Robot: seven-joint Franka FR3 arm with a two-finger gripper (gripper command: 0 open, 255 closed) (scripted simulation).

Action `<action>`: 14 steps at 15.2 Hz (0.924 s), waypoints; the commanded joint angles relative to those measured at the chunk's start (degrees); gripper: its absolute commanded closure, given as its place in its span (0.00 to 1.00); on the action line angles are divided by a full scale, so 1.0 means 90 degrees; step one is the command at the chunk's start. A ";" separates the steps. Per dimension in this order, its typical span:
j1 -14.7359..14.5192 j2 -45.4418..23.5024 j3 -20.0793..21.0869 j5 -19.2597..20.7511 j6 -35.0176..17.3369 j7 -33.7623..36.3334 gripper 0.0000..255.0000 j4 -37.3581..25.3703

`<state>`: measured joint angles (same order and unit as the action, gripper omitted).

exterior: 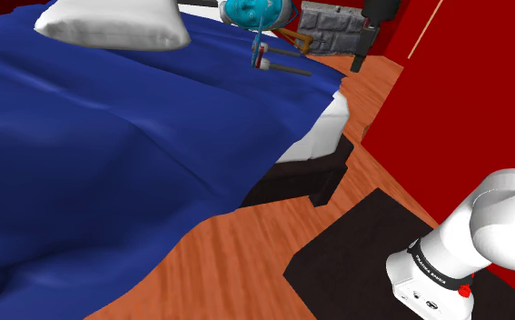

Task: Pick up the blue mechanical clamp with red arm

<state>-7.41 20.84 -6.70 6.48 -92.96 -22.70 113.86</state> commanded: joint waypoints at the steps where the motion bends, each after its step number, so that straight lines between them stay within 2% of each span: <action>1: -0.0099 -0.0484 -0.0029 -0.0049 -0.0120 -0.0332 0.00 -0.0385; 8: -0.0349 -0.2094 0.0014 -0.0272 -0.0217 -0.1395 0.00 -0.1955; 14: -0.0495 -0.3508 0.0195 -0.0432 -0.0007 -0.2208 0.00 -0.3621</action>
<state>-11.76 -8.38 -5.19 2.84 -93.76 -41.07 84.44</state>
